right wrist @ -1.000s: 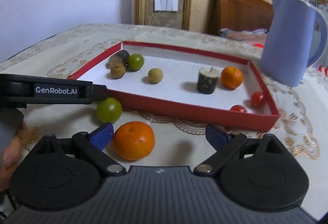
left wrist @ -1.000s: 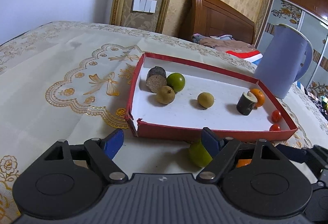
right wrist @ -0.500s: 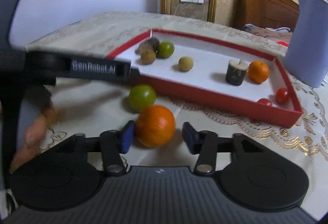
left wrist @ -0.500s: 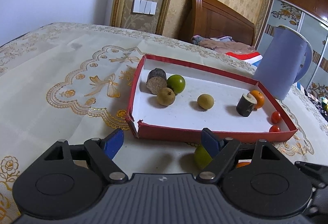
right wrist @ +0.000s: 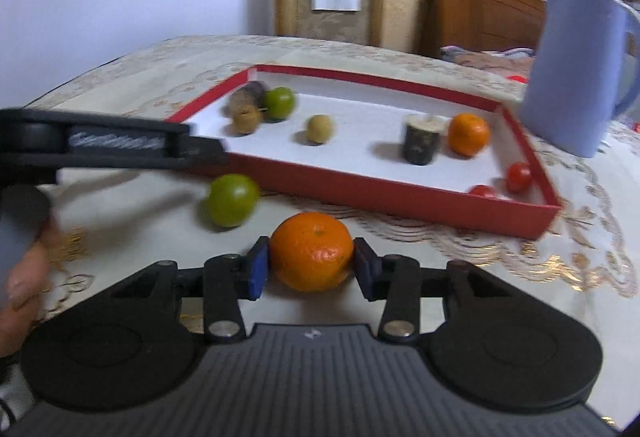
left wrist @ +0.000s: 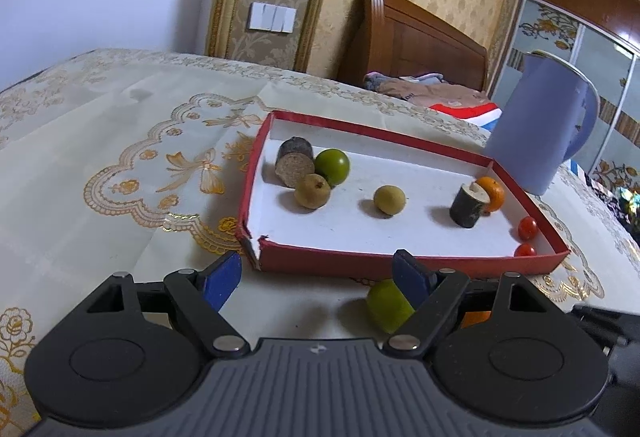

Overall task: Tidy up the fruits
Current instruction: 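Close the left gripper on the green tomato while the right gripper grasps a mandarin orange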

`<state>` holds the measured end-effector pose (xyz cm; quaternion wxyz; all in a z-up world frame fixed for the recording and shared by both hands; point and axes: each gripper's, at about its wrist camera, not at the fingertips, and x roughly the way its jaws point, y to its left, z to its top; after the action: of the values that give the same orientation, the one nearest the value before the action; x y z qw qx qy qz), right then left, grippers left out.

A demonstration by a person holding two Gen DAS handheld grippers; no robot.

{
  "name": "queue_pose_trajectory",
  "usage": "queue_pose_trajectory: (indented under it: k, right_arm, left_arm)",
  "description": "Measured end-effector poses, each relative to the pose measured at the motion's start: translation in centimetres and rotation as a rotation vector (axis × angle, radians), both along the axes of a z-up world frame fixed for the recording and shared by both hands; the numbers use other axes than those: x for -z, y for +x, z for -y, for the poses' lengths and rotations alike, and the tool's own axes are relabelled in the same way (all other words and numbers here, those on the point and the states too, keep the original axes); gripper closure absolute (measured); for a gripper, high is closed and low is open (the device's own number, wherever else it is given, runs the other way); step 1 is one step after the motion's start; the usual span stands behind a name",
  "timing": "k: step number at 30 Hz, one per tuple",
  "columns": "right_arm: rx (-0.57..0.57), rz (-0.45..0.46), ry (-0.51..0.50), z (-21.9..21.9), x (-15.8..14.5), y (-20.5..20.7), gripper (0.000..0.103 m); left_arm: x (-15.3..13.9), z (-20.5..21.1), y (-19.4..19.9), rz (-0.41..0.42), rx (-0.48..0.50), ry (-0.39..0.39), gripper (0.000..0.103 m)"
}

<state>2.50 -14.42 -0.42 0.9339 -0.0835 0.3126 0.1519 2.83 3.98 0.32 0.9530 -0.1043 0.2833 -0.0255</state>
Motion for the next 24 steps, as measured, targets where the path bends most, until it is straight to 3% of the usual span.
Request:
queue_pose_trajectory:
  k: [4, 7, 10, 13, 20, 24]
  right_arm:
    - [0.117, 0.038, -0.037, 2.4, -0.2, 0.6, 0.062]
    - [0.195, 0.006, -0.046, 4.5, 0.3, 2.1, 0.062]
    - [0.213, -0.014, 0.032, 6.2, 0.4, 2.8, 0.058]
    - [0.215, 0.011, -0.02, 5.5, 0.6, 2.5, 0.053]
    - [0.218, 0.001, 0.001, 5.6, 0.6, 2.6, 0.053]
    - [0.227, -0.003, 0.005, 5.7, 0.6, 2.6, 0.048]
  left_arm:
    - [-0.1, 0.9, -0.3, 0.02, 0.045, 0.027, 0.021]
    - [-0.2, 1.6, -0.6, 0.034, 0.077, 0.052, 0.021]
    - [0.1, 2.2, -0.4, 0.014, 0.105, 0.06, 0.021]
    - [0.5, 3.0, -0.2, 0.008, 0.104, 0.106, 0.021]
    - [1.6, 5.1, 0.5, -0.055, 0.139, 0.24, 0.021]
    - [1.8, 4.9, 0.7, -0.066, 0.128, 0.226, 0.021]
